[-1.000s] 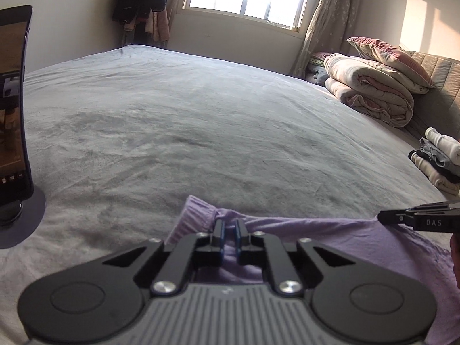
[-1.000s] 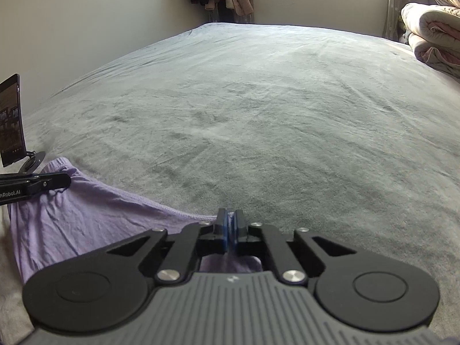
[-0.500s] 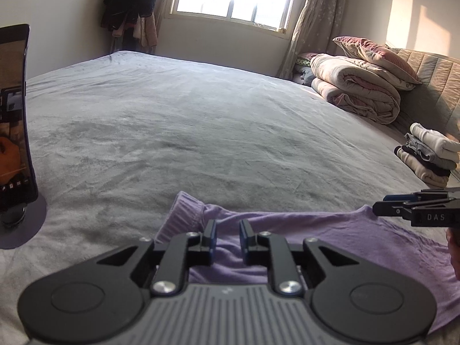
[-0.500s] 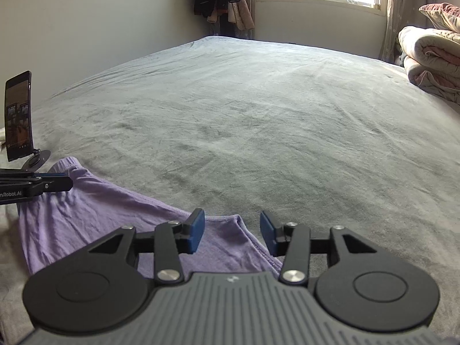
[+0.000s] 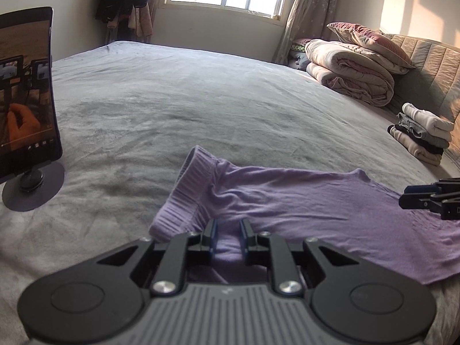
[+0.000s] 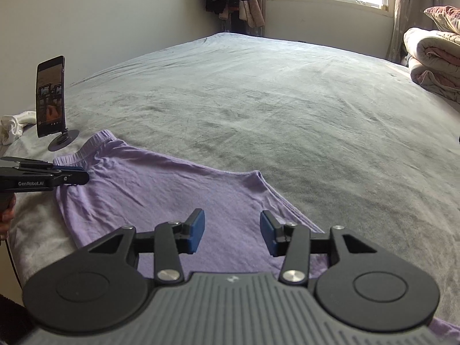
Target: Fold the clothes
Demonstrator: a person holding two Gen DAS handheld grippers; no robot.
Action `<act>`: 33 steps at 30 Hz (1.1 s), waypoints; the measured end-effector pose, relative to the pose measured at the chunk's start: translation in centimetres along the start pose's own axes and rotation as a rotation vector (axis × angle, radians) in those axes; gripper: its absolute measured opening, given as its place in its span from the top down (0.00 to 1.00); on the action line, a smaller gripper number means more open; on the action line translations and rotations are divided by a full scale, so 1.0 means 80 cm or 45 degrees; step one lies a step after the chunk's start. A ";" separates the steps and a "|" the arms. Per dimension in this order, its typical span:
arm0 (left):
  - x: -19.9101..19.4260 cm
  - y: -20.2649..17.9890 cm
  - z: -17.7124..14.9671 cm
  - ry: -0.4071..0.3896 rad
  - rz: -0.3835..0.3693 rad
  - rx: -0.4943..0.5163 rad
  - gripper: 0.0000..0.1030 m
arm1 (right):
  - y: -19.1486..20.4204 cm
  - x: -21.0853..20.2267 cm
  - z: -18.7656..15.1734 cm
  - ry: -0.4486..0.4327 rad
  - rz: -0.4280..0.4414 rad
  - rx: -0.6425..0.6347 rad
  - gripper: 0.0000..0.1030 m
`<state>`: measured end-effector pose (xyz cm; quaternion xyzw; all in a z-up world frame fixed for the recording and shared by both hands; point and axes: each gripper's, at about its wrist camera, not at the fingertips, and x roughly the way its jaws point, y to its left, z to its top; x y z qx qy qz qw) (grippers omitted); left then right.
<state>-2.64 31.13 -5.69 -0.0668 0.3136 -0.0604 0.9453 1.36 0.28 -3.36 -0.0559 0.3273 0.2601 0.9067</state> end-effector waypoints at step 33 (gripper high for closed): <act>-0.014 -0.104 0.007 0.005 -0.176 0.200 0.57 | -0.073 -0.106 -0.081 -0.010 -0.218 0.181 0.50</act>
